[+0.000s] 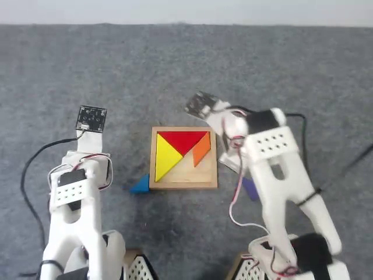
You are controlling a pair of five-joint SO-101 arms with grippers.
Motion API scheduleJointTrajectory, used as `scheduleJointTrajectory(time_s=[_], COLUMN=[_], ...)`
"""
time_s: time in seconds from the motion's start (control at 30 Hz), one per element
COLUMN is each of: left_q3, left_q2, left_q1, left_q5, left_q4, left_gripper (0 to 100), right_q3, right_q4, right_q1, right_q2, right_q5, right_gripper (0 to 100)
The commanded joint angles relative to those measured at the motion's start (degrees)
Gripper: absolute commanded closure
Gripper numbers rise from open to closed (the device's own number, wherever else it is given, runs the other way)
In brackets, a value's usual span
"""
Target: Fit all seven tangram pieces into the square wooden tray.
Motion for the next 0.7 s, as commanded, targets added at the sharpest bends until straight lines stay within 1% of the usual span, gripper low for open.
scheduleJointTrajectory(time_s=[0.0, 0.13, 0.17, 0.3, 0.4, 0.6, 0.67], left_q3=[-0.31, -0.31, -0.31, -0.31, -0.31, -0.31, -0.31], left_q2=[-1.76, -1.76, -1.76, -1.76, -1.76, -1.76, -1.76], left_q1=[-0.26, -0.26, -0.26, -0.26, -0.26, -0.26, -0.26], left_q5=[-0.62, -0.62, -0.62, -0.70, -0.70, -0.70, -0.70], left_q4=[-1.23, -1.23, -1.23, -1.23, -1.23, -1.23, -1.23], left_gripper=[98, 98, 98, 98, 98, 98, 98], right_q3=[5.71, 12.48, 13.80, 18.46, 21.27, 25.41, 25.58], right_q4=[0.66, 0.84, 1.19, 1.19, 1.19, 1.10, 1.10], right_q1=[5.76, 12.00, 13.23, 16.92, 18.15, 17.89, 17.80], right_q2=[-7.43, -12.97, -14.20, -17.63, -19.30, -19.56, -19.56], right_q5=[8.53, 18.64, 20.84, 26.99, 30.33, 37.54, 38.77], right_gripper=[93.5, 93.0, 91.5, 79.8, 74.1, 73.5, 73.4])
